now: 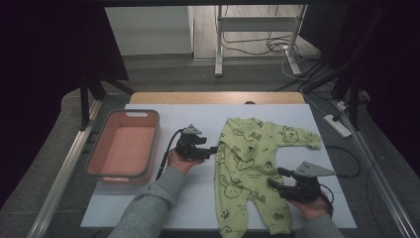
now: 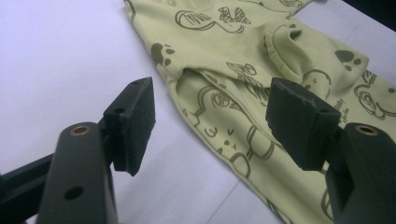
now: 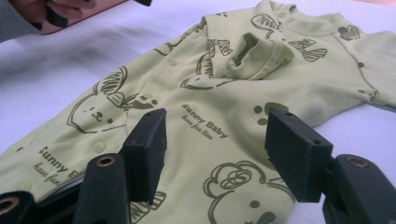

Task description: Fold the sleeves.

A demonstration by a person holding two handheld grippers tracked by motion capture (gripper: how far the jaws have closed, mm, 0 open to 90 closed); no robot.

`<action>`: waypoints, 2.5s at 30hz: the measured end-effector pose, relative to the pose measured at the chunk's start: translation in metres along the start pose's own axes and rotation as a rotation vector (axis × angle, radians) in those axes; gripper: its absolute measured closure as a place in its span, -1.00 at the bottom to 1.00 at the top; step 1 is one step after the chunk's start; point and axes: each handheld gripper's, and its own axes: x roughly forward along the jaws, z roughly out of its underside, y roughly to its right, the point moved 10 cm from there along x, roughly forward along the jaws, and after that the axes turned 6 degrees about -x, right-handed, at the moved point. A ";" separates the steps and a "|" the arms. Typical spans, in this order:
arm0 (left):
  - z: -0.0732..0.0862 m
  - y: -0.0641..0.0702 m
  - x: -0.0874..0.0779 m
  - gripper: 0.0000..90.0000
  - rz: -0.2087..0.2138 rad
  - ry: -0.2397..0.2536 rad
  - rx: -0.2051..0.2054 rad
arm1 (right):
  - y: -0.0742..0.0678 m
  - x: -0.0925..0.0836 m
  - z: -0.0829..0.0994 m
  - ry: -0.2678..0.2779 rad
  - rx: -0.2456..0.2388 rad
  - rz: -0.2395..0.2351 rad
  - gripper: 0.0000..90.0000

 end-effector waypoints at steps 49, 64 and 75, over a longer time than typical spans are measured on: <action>0.016 0.007 -0.015 -0.28 0.027 -0.005 0.026 | 0.119 0.022 0.002 -0.078 0.150 0.256 -0.17; 0.019 0.008 -0.014 -0.29 0.036 -0.020 0.024 | 0.141 0.020 0.009 -0.102 0.163 0.301 -0.24; 0.020 0.008 -0.013 -0.29 0.029 -0.020 0.028 | 0.171 0.003 0.009 -0.099 0.195 0.392 -0.25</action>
